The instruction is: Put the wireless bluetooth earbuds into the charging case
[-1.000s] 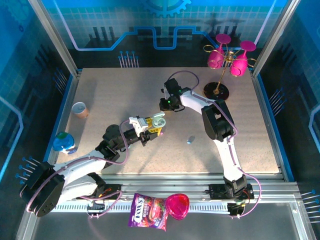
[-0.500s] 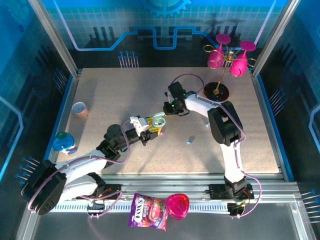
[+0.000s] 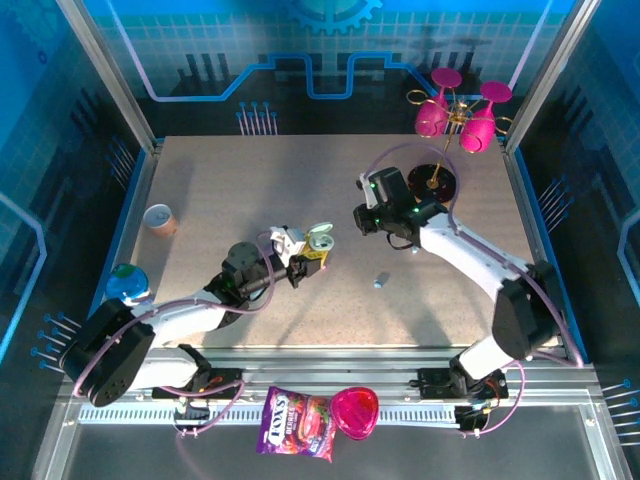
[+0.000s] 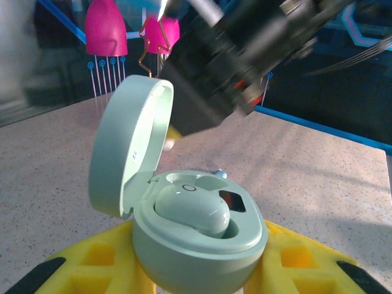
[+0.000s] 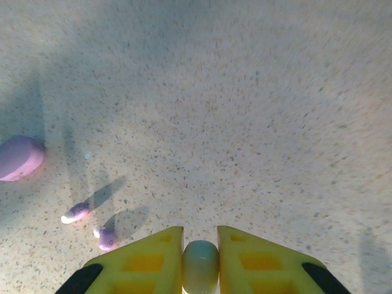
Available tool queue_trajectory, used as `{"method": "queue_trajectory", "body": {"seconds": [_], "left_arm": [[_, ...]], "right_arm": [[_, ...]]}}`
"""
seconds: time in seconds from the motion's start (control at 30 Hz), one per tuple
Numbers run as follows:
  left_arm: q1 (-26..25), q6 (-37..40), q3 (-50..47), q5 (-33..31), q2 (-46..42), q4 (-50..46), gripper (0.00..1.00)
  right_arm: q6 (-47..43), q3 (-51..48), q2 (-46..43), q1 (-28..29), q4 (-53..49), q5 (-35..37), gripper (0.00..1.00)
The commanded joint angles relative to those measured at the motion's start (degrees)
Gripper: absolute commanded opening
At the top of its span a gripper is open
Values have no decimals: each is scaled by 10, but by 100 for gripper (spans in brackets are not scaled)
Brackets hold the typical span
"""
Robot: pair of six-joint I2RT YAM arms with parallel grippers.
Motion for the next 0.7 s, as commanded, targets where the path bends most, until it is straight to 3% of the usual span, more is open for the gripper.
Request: {"method": "queue_trajectory", "body": {"seconds": [0.0, 0.33, 0.67], "left_arm": [[5, -18, 25, -5, 20, 11, 24], [8, -35, 50, 5, 56, 4, 24], [9, -62, 72, 43, 42, -44, 24]], "right_arm": [[-39, 4, -43, 32, -70, 55, 18], [-56, 53, -77, 131, -115, 64, 18], [-68, 37, -75, 153, -73, 66, 18]]}}
